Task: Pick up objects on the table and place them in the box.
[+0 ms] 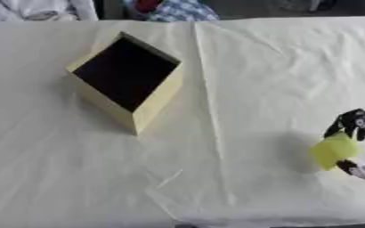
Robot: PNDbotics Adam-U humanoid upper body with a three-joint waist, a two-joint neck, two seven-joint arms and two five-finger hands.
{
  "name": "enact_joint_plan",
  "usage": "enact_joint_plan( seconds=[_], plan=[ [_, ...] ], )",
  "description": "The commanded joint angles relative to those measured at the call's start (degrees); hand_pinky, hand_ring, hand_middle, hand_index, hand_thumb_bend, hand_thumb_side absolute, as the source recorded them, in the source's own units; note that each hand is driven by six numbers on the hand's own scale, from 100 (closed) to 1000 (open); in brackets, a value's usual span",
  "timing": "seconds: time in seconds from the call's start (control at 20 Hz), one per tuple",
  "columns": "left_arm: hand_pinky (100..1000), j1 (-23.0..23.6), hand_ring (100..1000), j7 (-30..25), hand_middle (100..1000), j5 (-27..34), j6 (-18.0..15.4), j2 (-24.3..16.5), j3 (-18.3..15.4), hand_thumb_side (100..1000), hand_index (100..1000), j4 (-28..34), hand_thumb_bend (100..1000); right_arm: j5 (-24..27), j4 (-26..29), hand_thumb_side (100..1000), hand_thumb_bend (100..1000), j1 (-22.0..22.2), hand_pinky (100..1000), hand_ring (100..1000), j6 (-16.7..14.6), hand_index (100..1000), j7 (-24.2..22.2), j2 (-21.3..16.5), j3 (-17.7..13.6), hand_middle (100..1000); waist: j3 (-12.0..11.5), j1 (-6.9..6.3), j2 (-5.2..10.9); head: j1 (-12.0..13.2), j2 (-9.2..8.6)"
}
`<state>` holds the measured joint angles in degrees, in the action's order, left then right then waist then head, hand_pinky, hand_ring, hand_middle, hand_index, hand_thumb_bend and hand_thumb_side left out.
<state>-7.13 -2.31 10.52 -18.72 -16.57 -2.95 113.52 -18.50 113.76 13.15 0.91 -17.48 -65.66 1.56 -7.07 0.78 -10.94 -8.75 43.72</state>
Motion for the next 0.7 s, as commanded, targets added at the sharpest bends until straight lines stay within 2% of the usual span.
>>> enact_joint_plan(
  seconds=[0.05, 0.2, 0.45, 0.7],
  plan=[
    [720, -0.51, 795, -0.02, 858, -0.14, 0.00, -0.72, -0.18, 739, 688, 1.08, 100, 0.92, 0.83, 100, 100, -2.00, 593, 647, -0.99, 611, 1.43, -1.70, -1.99, 509, -0.03, 0.04, 0.76, -0.16, -0.19],
    [721, -0.55, 795, -0.05, 858, -0.06, -0.02, -0.74, -0.07, 738, 688, 1.08, 100, 2.29, 0.83, 100, 100, -6.05, 595, 645, -1.96, 611, 1.61, -3.23, -2.46, 509, -0.24, 0.11, 0.94, -0.57, -0.28],
    [721, -0.98, 795, -0.36, 859, 0.35, 0.04, -0.63, 0.25, 738, 689, 1.08, 100, 6.24, 0.83, 100, 100, -17.92, 590, 634, -1.06, 607, -0.98, -5.87, -0.90, 530, -1.32, 0.24, 1.04, -2.41, -0.88],
    [721, -1.79, 795, -0.88, 860, 0.90, 0.22, -0.25, 0.69, 739, 689, 1.08, 100, 9.14, 0.83, 100, 100, -32.75, 580, 623, 2.04, 603, -5.30, -3.66, 1.95, 526, -2.82, 0.40, 0.62, -4.54, -1.57]
  ],
)
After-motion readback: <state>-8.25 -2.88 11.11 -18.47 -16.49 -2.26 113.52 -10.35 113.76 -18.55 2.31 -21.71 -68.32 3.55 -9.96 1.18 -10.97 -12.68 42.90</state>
